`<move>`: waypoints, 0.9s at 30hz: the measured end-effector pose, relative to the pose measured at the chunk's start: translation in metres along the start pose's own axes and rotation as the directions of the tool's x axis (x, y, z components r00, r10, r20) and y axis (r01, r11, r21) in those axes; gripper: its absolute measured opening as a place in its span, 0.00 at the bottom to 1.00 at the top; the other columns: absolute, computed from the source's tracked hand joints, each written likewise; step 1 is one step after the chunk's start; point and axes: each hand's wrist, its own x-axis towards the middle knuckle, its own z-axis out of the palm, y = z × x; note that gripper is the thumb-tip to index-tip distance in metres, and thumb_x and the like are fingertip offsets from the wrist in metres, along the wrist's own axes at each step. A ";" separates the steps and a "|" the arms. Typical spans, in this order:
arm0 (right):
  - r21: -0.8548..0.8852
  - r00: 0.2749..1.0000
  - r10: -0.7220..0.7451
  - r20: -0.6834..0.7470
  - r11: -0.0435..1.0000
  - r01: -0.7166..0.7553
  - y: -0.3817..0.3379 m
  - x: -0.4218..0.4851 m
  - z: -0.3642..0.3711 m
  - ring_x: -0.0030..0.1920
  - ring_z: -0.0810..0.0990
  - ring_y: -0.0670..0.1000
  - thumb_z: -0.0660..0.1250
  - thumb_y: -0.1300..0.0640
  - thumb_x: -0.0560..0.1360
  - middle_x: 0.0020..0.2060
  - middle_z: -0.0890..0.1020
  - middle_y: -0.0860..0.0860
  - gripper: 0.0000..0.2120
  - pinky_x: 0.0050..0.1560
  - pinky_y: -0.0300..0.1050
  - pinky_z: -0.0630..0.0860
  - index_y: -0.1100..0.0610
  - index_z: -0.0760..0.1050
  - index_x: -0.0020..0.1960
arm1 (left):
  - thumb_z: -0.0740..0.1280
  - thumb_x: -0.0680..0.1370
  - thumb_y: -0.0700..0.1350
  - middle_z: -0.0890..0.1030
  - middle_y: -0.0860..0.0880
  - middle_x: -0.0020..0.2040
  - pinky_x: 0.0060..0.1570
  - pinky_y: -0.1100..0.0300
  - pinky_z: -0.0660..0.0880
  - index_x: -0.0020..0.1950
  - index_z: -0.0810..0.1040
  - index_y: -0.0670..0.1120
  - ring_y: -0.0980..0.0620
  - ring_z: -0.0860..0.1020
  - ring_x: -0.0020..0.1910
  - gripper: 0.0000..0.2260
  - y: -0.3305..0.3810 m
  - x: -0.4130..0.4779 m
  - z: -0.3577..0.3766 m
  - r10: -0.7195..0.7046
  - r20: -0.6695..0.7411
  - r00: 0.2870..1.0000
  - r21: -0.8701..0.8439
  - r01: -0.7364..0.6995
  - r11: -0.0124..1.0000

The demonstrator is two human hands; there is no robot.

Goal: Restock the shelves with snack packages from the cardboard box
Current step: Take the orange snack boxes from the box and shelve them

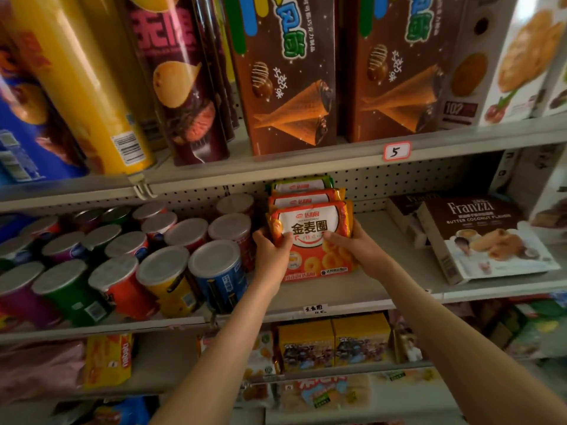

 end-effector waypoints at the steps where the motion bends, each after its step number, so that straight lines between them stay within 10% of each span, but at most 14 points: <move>1: 0.004 1.000 -0.001 0.022 1.000 0.001 -0.002 0.000 0.000 0.52 0.83 0.55 0.75 0.52 0.66 0.57 0.81 0.53 0.34 0.48 0.51 0.81 0.50 0.64 0.68 | 0.66 0.78 0.48 0.74 0.50 0.58 0.45 0.59 0.75 0.67 0.61 0.47 0.50 0.76 0.55 0.22 0.000 -0.001 0.001 0.003 0.021 1.000 -0.016 -0.002 1.000; 10: 0.030 0.998 -0.004 0.058 1.000 0.002 -0.003 0.006 0.005 0.52 0.83 0.56 0.70 0.59 0.72 0.55 0.82 0.56 0.22 0.46 0.49 0.81 0.54 0.70 0.64 | 0.65 0.79 0.44 0.75 0.47 0.64 0.52 0.59 0.73 0.65 0.67 0.46 0.48 0.75 0.63 0.16 -0.003 0.000 0.003 0.094 0.025 0.995 0.139 -0.097 0.985; 19: -0.025 0.998 -0.034 0.055 0.999 0.035 -0.003 0.004 0.015 0.53 0.82 0.54 0.74 0.52 0.66 0.59 0.80 0.54 0.36 0.48 0.49 0.81 0.51 0.63 0.70 | 0.63 0.79 0.42 0.72 0.47 0.67 0.58 0.58 0.71 0.71 0.63 0.44 0.47 0.71 0.67 0.21 -0.004 0.004 0.000 0.130 -0.008 0.992 0.241 -0.124 0.963; 27: -0.594 0.825 -0.518 -0.224 0.744 0.306 0.002 -0.020 0.030 0.69 0.63 0.51 0.70 0.44 0.67 0.68 0.67 0.53 0.40 0.66 0.50 0.65 0.56 0.57 0.73 | 0.64 0.78 0.42 0.48 0.44 0.78 0.69 0.63 0.50 0.78 0.42 0.43 0.48 0.50 0.77 0.37 -0.002 -0.026 0.008 0.382 -0.009 0.924 0.513 -0.323 0.795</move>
